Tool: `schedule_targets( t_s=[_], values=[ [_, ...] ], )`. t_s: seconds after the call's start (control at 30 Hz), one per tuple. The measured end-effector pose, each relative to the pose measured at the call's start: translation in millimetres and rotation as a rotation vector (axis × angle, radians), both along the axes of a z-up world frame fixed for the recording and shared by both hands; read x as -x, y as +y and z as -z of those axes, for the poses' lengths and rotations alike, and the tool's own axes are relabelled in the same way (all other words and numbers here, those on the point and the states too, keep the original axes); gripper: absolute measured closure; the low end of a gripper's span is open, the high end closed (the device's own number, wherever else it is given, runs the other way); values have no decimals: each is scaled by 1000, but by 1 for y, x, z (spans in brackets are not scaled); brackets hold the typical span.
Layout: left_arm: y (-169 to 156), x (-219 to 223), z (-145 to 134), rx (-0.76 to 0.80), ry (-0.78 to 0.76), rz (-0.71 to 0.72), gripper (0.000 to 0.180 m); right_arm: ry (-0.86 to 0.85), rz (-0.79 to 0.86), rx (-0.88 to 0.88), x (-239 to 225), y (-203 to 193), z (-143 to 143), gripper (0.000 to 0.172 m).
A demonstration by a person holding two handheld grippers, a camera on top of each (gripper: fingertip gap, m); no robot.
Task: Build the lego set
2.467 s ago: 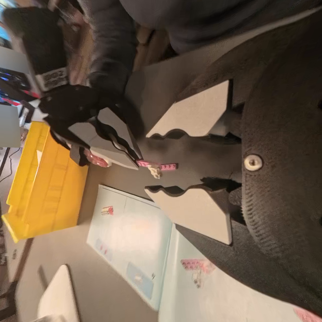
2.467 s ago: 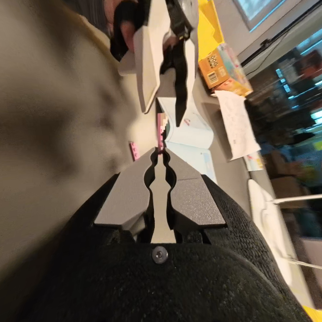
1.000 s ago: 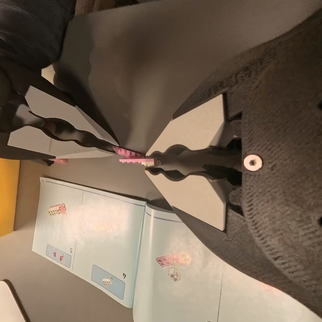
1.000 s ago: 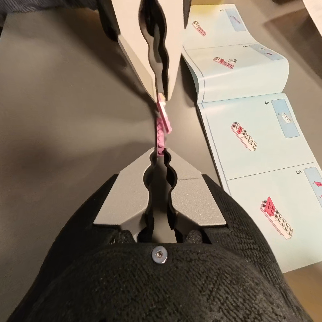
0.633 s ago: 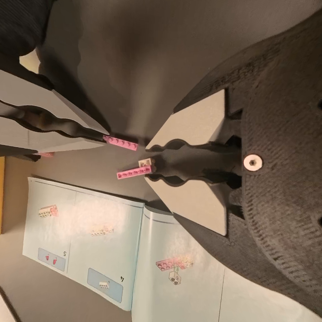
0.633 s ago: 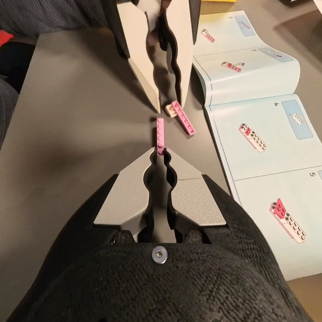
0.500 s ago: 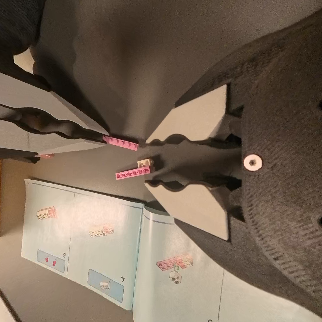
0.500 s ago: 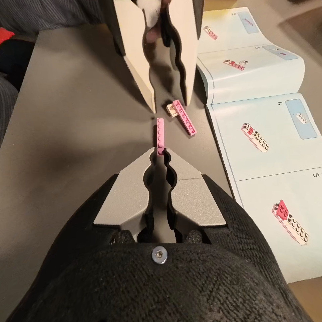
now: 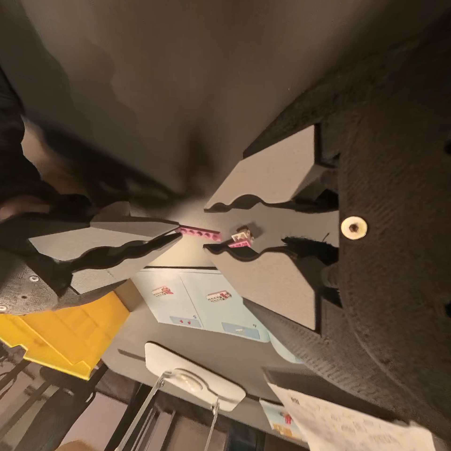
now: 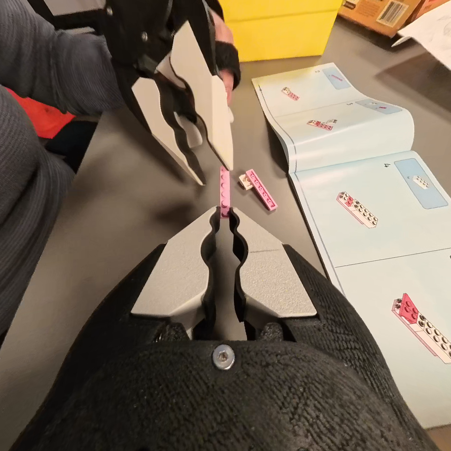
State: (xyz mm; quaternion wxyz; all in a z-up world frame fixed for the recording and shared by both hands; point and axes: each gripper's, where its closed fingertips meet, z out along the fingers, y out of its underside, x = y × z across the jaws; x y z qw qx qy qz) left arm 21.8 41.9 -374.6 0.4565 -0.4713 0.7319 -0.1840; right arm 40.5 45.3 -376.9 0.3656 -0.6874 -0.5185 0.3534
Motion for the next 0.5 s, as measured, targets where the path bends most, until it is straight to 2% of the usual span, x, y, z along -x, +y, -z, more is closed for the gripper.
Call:
schedule_targets(
  t_s=[0.13,0.2,0.3,0.4,0.5],
  values=[
    [3,2,2,-44,17,-1,161,50,-8,8,1,-2,-9,167],
    [3,1,2,-53,15,-2,173,59,-14,10,1,-3,-11,167],
    [9,2,5,11,33,-48,174,51,23,-40,0,5,-11,167],
    [19,4,5,162,24,-131,174,22,111,-242,-4,24,-17,153],
    [21,4,2,453,-14,-187,174,-98,180,-602,-10,38,-28,142]
  ],
)
